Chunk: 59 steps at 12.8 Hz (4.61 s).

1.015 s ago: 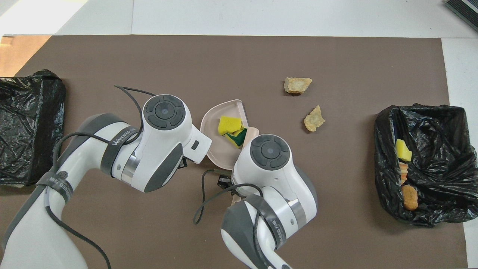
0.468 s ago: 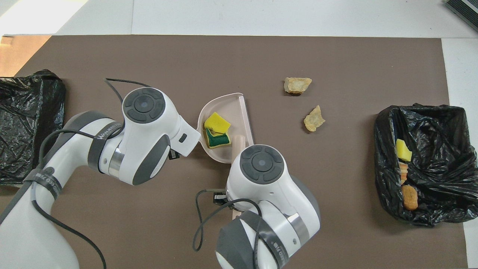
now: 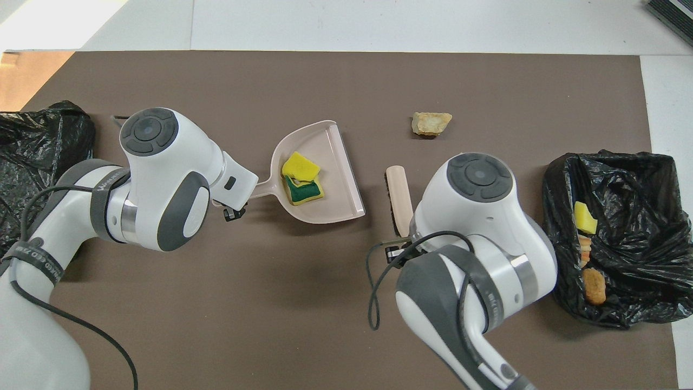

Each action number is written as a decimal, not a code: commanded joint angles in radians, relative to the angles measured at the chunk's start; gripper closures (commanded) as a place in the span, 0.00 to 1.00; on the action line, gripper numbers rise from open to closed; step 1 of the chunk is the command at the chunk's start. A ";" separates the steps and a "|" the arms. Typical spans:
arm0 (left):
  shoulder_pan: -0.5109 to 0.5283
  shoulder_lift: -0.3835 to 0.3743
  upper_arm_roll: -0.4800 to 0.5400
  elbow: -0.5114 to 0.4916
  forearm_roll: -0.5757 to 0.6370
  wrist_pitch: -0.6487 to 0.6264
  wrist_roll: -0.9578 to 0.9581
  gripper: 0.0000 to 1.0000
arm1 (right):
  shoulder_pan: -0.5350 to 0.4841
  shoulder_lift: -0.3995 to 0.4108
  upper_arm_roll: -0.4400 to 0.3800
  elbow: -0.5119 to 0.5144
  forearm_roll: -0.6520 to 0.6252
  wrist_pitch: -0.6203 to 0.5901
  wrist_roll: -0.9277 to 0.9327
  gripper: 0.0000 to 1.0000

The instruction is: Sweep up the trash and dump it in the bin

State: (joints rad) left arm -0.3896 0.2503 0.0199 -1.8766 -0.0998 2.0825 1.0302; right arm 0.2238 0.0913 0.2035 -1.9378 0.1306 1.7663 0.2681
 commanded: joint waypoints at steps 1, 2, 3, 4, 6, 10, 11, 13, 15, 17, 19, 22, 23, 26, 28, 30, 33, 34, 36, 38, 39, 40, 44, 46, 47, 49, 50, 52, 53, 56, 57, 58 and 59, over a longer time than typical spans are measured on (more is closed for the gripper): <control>-0.005 0.015 0.005 0.052 -0.015 -0.044 -0.019 1.00 | -0.134 0.028 0.011 0.000 -0.051 0.051 -0.177 1.00; -0.005 0.036 0.006 0.098 -0.012 -0.080 -0.028 1.00 | -0.167 0.041 0.013 0.006 -0.098 0.080 -0.185 1.00; -0.005 0.056 0.008 0.147 -0.009 -0.120 -0.042 1.00 | -0.181 0.051 0.013 0.019 -0.153 0.090 -0.190 1.00; -0.006 0.085 0.008 0.199 -0.005 -0.155 -0.062 1.00 | -0.204 0.073 0.013 0.054 -0.196 0.099 -0.213 1.00; -0.012 0.174 0.008 0.320 -0.005 -0.196 -0.119 1.00 | -0.272 0.149 0.011 0.129 -0.235 0.104 -0.309 1.00; -0.038 0.288 0.009 0.485 0.069 -0.265 -0.221 1.00 | -0.337 0.266 0.013 0.217 -0.356 0.174 -0.423 1.00; -0.054 0.303 0.011 0.490 0.086 -0.254 -0.246 1.00 | -0.337 0.289 0.014 0.217 -0.353 0.179 -0.425 1.00; -0.084 0.311 0.011 0.490 0.132 -0.260 -0.266 1.00 | -0.333 0.304 0.014 0.211 -0.339 0.183 -0.423 1.00; -0.110 0.305 0.011 0.485 0.170 -0.280 -0.297 1.00 | -0.310 0.306 0.016 0.217 -0.322 0.168 -0.406 1.00; -0.136 0.304 0.009 0.478 0.172 -0.295 -0.332 1.00 | -0.285 0.306 0.017 0.211 -0.298 0.168 -0.339 1.00; -0.155 0.299 0.008 0.470 0.172 -0.292 -0.386 1.00 | -0.259 0.301 0.020 0.198 -0.212 0.145 -0.273 1.00; -0.161 0.299 0.008 0.455 0.173 -0.277 -0.397 1.00 | -0.154 0.269 0.022 0.159 -0.099 0.096 -0.196 1.00; -0.163 0.297 0.008 0.448 0.181 -0.275 -0.401 1.00 | -0.118 0.265 0.022 0.143 -0.070 0.098 -0.155 1.00; -0.179 0.274 0.006 0.378 0.181 -0.214 -0.427 1.00 | -0.016 0.246 0.022 0.131 0.038 0.093 -0.055 1.00; -0.178 0.267 0.005 0.364 0.181 -0.197 -0.430 1.00 | 0.058 0.234 0.022 0.134 0.044 0.094 0.035 1.00; -0.178 0.267 0.006 0.363 0.183 -0.202 -0.430 1.00 | 0.078 0.225 0.034 0.132 0.073 0.085 0.072 1.00; -0.187 0.250 0.003 0.334 0.278 -0.200 -0.411 1.00 | 0.078 0.171 0.036 0.132 0.104 0.000 0.086 1.00; -0.187 0.238 0.003 0.318 0.276 -0.191 -0.380 1.00 | 0.072 0.144 0.036 0.131 0.104 -0.046 0.085 1.00; -0.183 0.235 0.002 0.309 0.275 -0.196 -0.346 1.00 | 0.055 0.070 0.034 0.099 0.106 -0.134 0.091 1.00; -0.187 0.227 0.002 0.300 0.273 -0.202 -0.348 1.00 | 0.029 -0.019 0.028 -0.010 0.106 -0.127 0.091 1.00; -0.189 0.225 0.000 0.301 0.273 -0.208 -0.349 1.00 | -0.004 -0.042 0.027 -0.068 0.104 -0.087 0.083 1.00; -0.190 0.225 0.000 0.309 0.273 -0.226 -0.351 1.00 | -0.055 -0.059 0.027 -0.125 0.101 -0.026 0.065 1.00; -0.248 0.208 0.000 0.312 0.282 -0.274 -0.355 1.00 | -0.231 -0.024 0.027 -0.112 -0.030 0.009 -0.170 1.00; -0.247 0.208 -0.001 0.307 0.273 -0.282 -0.354 1.00 | -0.267 -0.001 0.028 -0.063 -0.078 0.009 -0.185 1.00; -0.247 0.207 -0.001 0.312 0.273 -0.312 -0.354 1.00 | -0.271 0.005 0.027 -0.044 -0.080 0.009 -0.197 1.00; -0.238 0.196 0.000 0.316 0.279 -0.332 -0.351 1.00 | -0.303 0.013 0.025 -0.037 -0.086 0.010 -0.249 1.00; -0.238 0.196 0.000 0.323 0.287 -0.340 -0.349 1.00 | -0.320 0.018 0.027 -0.033 -0.118 0.016 -0.275 1.00; -0.248 0.196 0.000 0.321 0.279 -0.328 -0.352 1.00 | -0.351 0.021 0.027 -0.044 -0.175 0.060 -0.309 1.00; -0.250 0.196 -0.001 0.321 0.276 -0.331 -0.352 1.00 | -0.394 0.018 0.027 -0.061 -0.183 0.091 -0.354 1.00; -0.271 0.201 -0.001 0.309 0.249 -0.325 -0.355 1.00 | -0.455 0.021 0.028 -0.142 -0.189 0.171 -0.420 1.00; -0.273 0.204 -0.001 0.304 0.243 -0.320 -0.358 1.00 | -0.443 0.021 0.031 -0.154 -0.189 0.170 -0.412 1.00; -0.284 0.205 -0.001 0.303 0.241 -0.317 -0.361 1.00 | -0.420 0.031 0.034 -0.161 -0.184 0.159 -0.399 1.00; -0.285 0.205 -0.001 0.301 0.241 -0.317 -0.366 1.00 | -0.385 0.034 0.034 -0.176 -0.172 0.157 -0.392 1.00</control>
State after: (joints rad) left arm -0.6549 0.4753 0.0037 -1.5489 0.1556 1.7547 0.6703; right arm -0.2042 0.1332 0.2236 -2.0799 -0.0390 1.9086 -0.1406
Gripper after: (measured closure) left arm 0.674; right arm 0.744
